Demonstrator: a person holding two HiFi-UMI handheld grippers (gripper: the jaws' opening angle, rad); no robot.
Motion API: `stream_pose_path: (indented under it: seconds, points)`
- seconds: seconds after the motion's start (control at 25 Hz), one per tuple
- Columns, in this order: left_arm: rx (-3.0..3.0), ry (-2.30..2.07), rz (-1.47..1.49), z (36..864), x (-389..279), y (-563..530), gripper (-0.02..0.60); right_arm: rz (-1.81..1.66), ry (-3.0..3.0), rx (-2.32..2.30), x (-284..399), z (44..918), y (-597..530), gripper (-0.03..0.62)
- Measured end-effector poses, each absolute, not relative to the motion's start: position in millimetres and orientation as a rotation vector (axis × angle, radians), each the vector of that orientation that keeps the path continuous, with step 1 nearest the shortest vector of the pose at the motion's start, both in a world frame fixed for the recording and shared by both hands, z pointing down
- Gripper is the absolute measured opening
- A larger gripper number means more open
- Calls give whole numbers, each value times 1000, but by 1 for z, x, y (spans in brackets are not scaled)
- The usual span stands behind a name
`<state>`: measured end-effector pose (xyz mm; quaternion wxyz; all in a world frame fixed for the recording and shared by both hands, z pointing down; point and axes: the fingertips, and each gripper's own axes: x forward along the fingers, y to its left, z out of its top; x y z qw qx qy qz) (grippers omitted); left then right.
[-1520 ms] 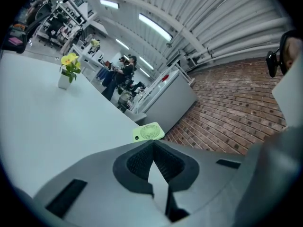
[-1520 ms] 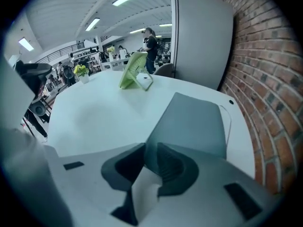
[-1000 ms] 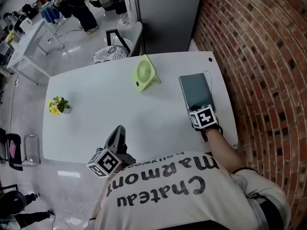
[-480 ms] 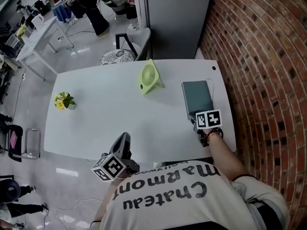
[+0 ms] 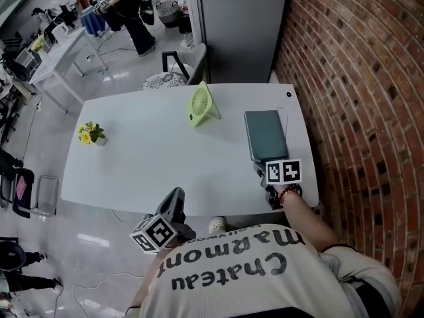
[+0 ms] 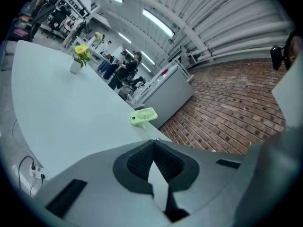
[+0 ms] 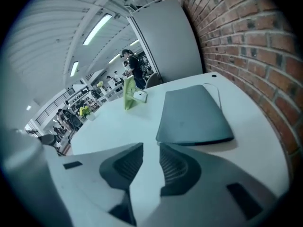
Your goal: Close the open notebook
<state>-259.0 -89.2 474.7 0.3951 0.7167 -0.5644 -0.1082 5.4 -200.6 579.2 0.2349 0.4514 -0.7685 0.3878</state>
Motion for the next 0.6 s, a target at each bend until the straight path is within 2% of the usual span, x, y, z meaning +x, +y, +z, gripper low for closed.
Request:
stream_pose_path:
  seconds: [0.2, 0.6]
  points:
    - [1826, -1444, -288, 466, -243, -68, 2, 1211, -2150, 1169, -11, 577, -165, 100]
    - [1816, -1518, -323, 457, -229, -26, 2, 1295, -2244, 1014, -33, 548, -119, 36]
